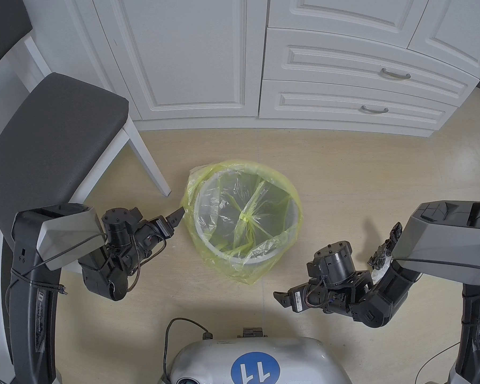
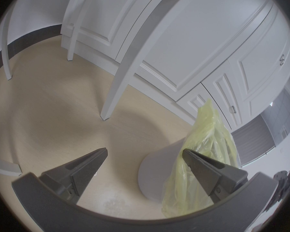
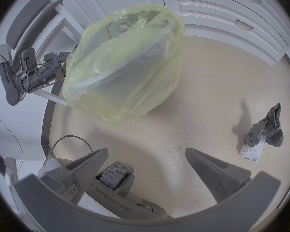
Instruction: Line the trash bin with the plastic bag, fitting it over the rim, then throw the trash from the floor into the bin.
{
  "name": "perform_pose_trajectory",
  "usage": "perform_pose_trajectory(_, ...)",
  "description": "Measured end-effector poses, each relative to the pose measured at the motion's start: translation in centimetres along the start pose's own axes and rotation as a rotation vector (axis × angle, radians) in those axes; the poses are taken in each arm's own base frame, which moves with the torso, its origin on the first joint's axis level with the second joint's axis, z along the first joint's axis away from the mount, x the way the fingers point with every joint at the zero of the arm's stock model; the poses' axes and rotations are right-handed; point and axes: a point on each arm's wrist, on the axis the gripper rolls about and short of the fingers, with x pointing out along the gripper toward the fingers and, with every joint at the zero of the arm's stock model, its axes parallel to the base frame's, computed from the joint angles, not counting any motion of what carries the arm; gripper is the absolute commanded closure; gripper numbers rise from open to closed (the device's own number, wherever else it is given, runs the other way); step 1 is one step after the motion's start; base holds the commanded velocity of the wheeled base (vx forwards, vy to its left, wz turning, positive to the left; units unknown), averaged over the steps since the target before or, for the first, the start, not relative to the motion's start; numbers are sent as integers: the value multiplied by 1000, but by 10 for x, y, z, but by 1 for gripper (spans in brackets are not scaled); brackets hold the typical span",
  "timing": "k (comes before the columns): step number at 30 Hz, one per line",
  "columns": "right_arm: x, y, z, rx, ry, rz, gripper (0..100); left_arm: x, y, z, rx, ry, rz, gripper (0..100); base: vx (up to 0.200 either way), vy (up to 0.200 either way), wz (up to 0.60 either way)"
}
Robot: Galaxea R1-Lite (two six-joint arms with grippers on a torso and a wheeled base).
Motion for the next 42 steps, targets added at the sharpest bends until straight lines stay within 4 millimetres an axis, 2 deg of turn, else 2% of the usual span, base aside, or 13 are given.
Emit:
perform_pose_trajectory(8, 1, 0, -1, -1, 2, 0, 0, 21, -10, -11, -9, -50, 48, 0, 0, 0, 0)
perform_pose_trajectory(22, 3, 0, -2, -2, 8, -1, 0, 50, -5, -35, 2, 46, 206, 0, 0, 0, 0)
perform_pose_trajectory(30, 2, 0, -3, -3, 9, -1, 0, 47, -6, -21, 2, 21, 210, 0, 0, 0, 0)
perform_pose_trajectory(42, -18, -8, 1, -105, -6, -50, 0, 16, -27, 17, 1, 32, 158, 0, 0, 0, 0)
